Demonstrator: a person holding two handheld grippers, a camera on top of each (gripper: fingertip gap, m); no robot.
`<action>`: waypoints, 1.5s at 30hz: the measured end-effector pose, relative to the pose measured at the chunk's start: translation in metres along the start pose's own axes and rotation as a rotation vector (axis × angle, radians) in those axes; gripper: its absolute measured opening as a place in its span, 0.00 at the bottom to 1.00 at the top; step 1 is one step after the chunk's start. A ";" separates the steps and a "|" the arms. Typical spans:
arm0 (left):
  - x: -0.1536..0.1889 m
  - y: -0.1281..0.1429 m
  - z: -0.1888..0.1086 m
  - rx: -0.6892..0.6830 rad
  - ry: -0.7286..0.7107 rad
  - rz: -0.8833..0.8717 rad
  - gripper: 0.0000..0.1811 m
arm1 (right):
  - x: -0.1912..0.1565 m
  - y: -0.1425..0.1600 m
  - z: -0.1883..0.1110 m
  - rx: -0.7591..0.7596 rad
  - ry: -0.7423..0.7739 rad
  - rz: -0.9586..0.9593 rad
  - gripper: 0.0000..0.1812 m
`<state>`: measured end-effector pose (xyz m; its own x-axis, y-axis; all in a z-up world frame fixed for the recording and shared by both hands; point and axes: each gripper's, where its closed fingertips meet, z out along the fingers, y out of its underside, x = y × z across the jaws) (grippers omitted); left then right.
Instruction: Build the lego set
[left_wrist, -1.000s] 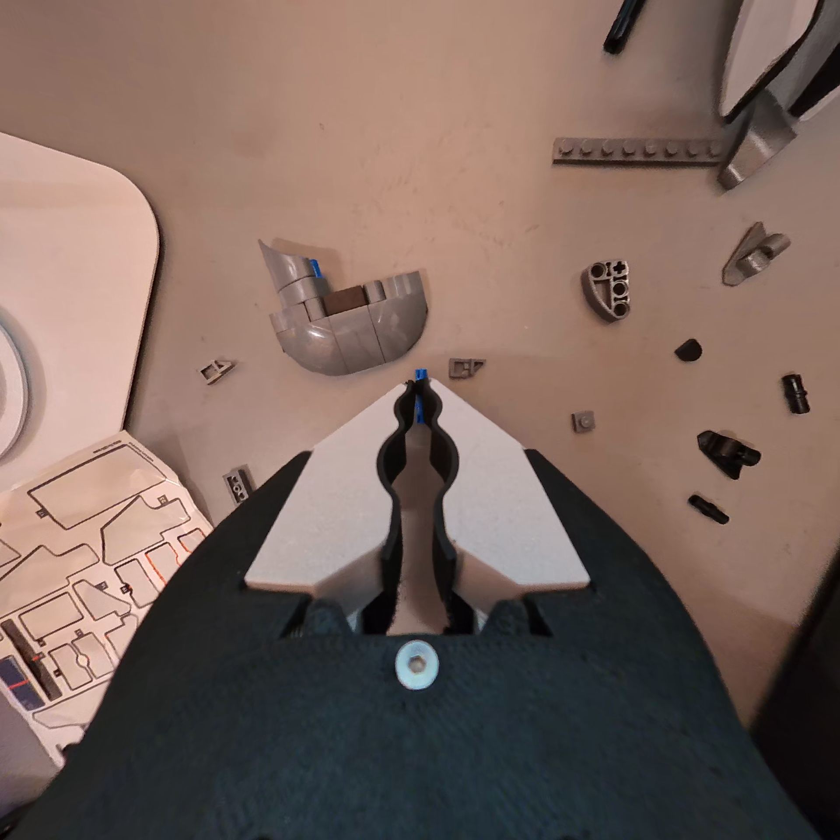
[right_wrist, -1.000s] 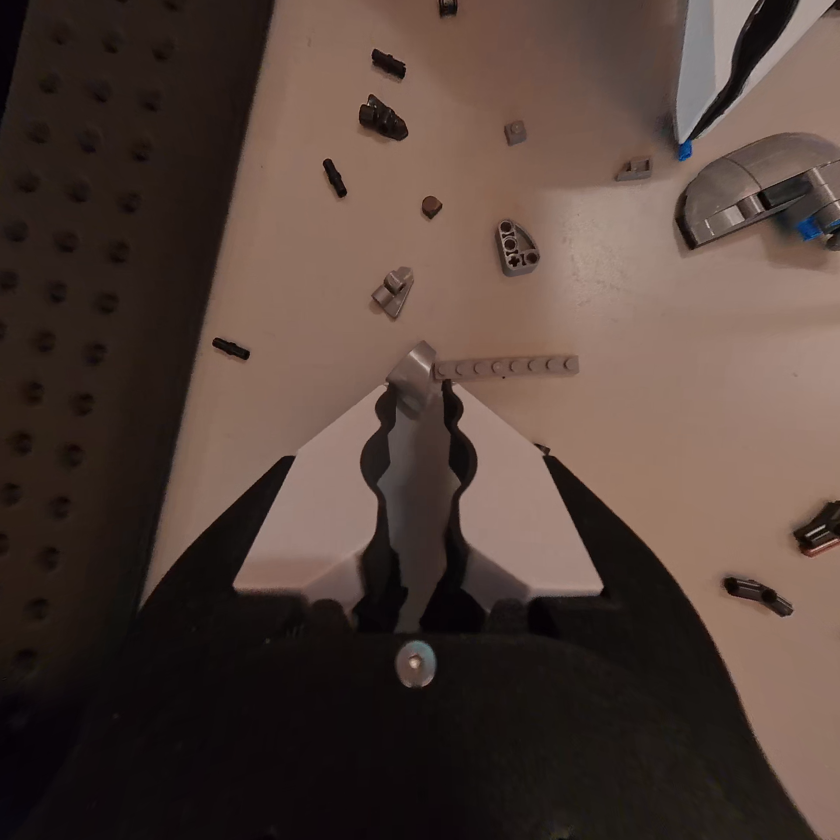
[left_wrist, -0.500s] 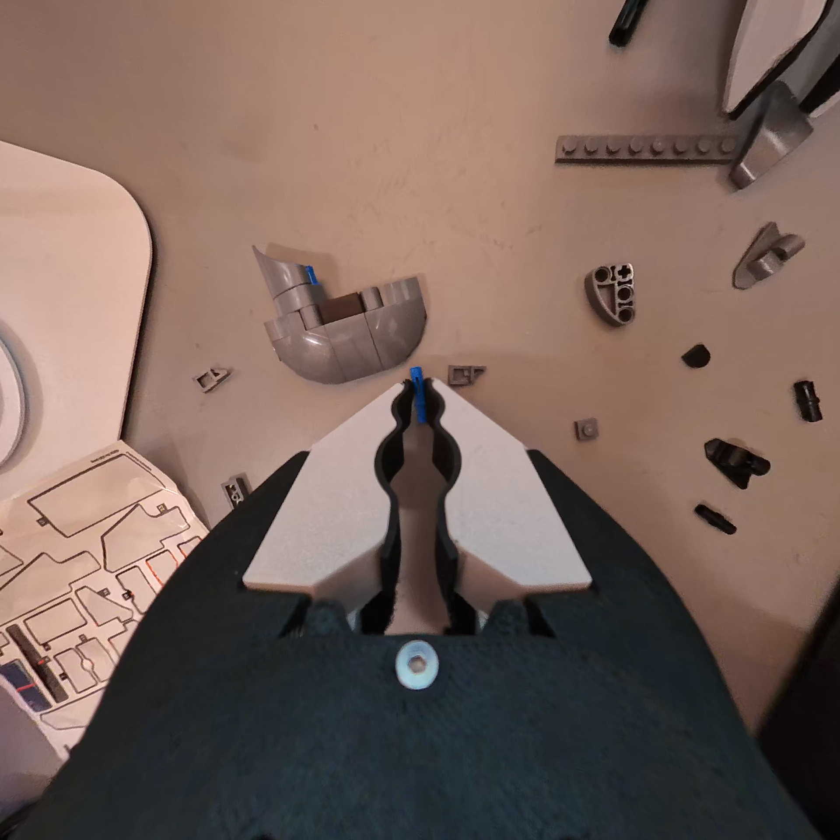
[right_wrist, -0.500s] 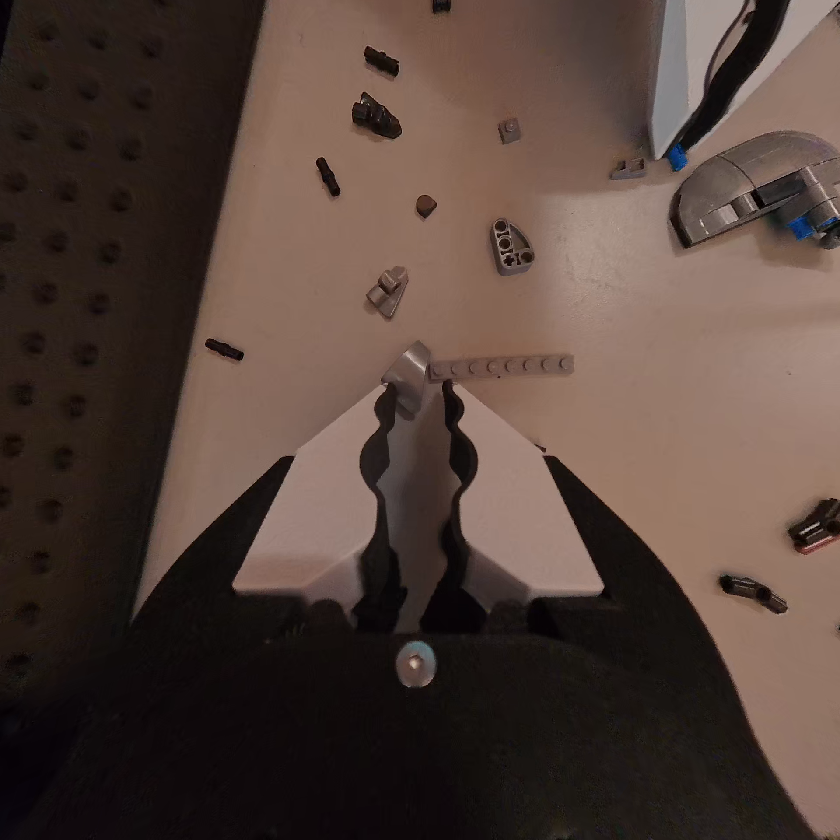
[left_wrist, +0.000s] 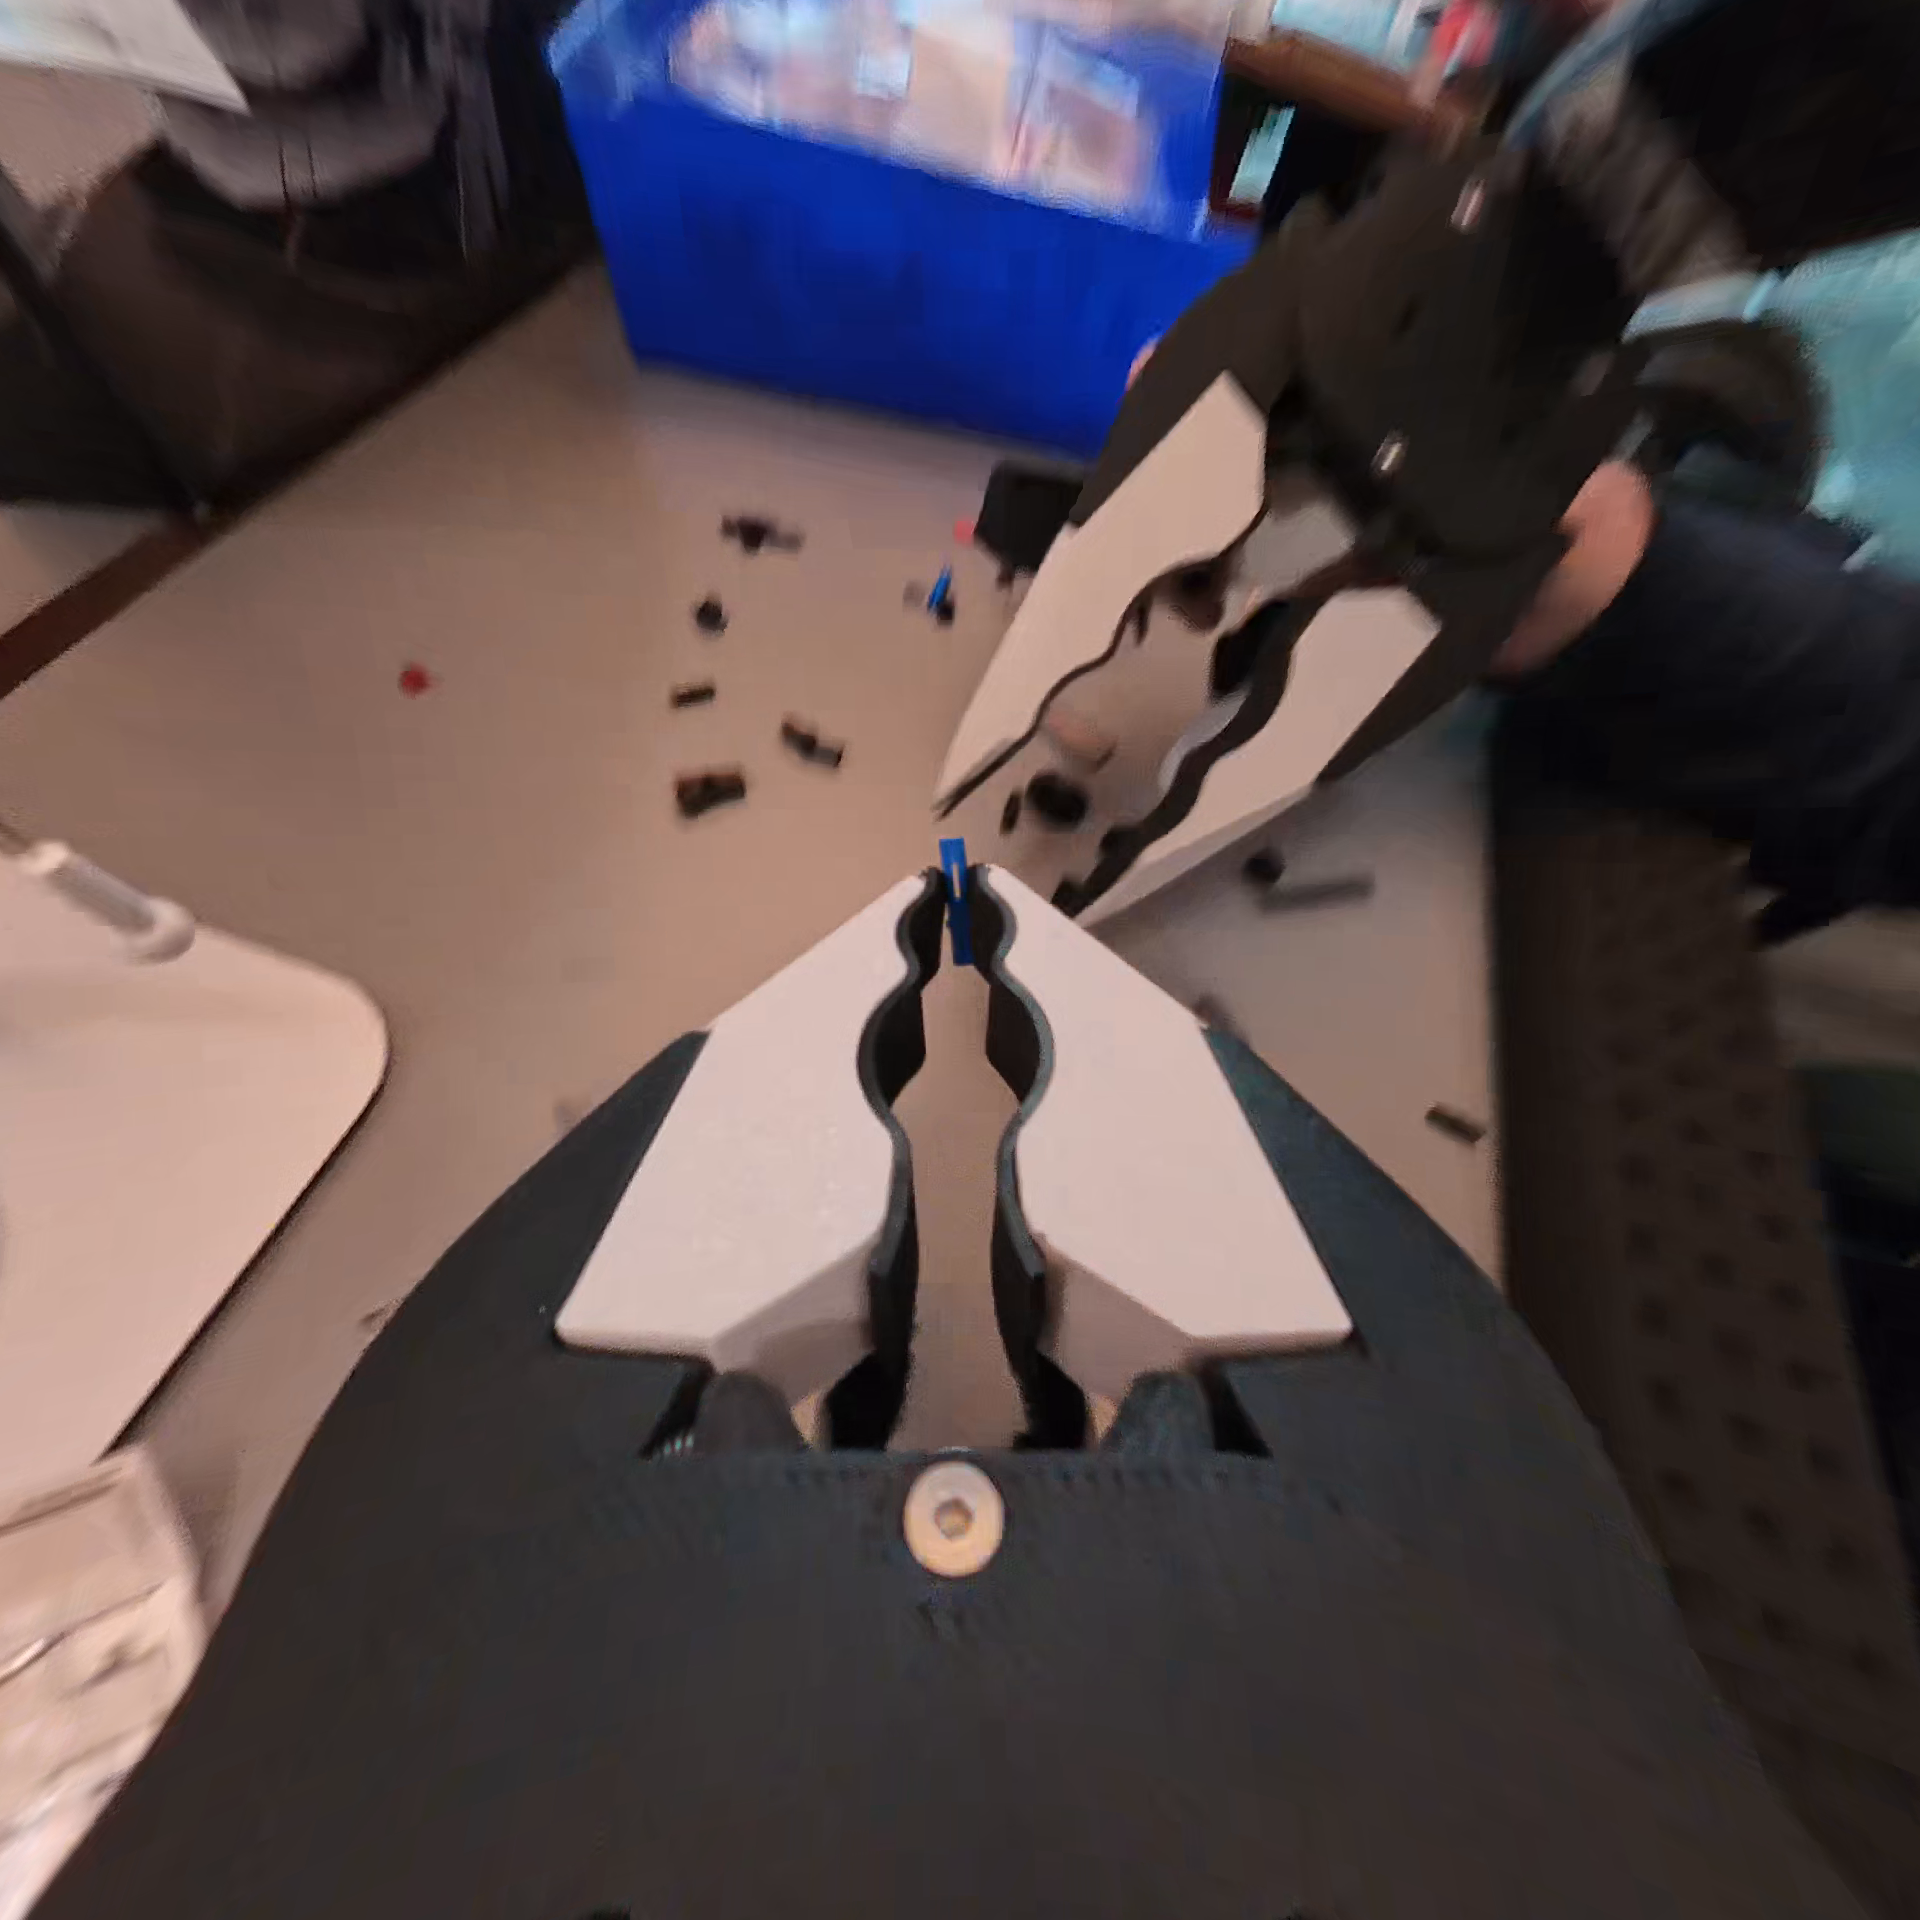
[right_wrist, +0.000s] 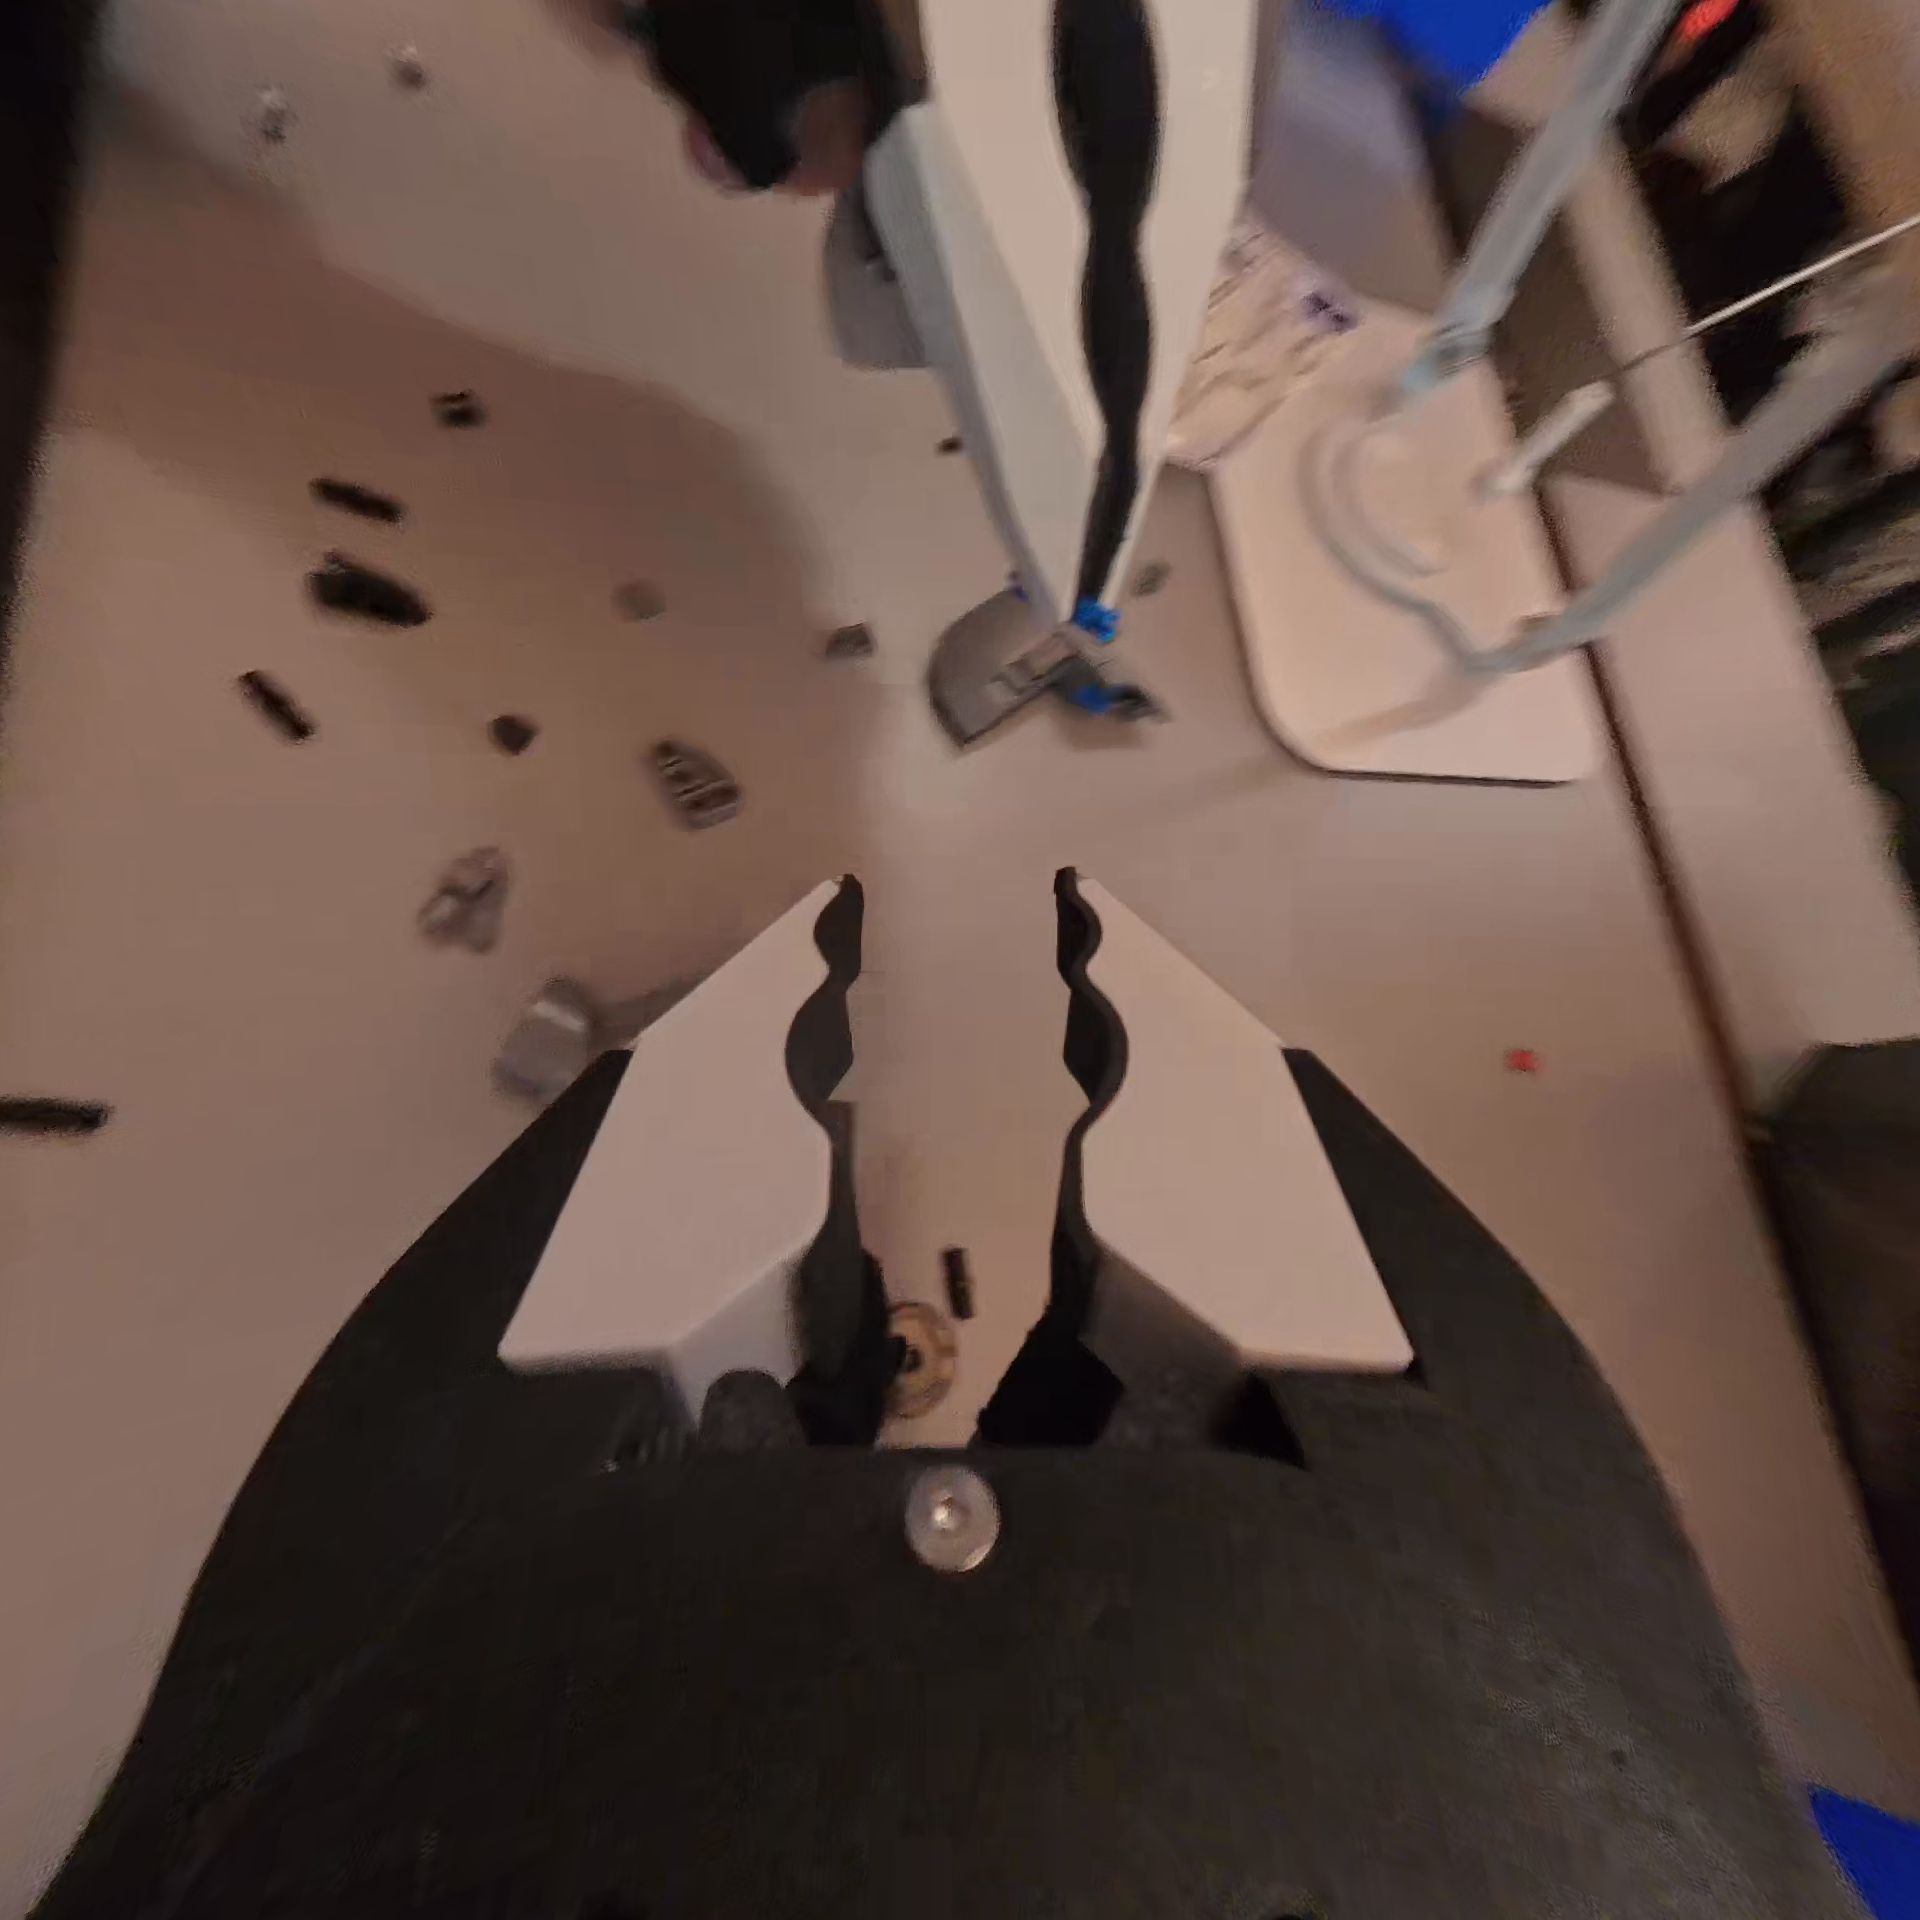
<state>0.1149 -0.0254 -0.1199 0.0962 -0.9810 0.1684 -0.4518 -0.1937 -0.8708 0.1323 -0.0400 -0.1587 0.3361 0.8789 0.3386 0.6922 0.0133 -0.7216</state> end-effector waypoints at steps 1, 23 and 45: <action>0.004 -0.010 0.000 0.062 0.029 -0.036 0.01 | 0.008 -0.003 -0.003 0.014 0.052 -0.010 0.21; 0.027 -0.048 0.023 0.328 0.188 -0.236 0.01 | 0.035 -0.025 -0.015 0.064 0.317 -0.085 0.23; 0.037 -0.050 0.029 0.329 0.234 -0.237 0.01 | 0.034 -0.024 -0.017 0.067 0.324 -0.095 0.12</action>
<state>0.1667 -0.0515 -0.0836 -0.0570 -0.8926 0.4472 -0.1327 -0.4372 -0.8895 0.1381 -0.0181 -0.1197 0.4647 0.6754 0.5726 0.6905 0.1284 -0.7118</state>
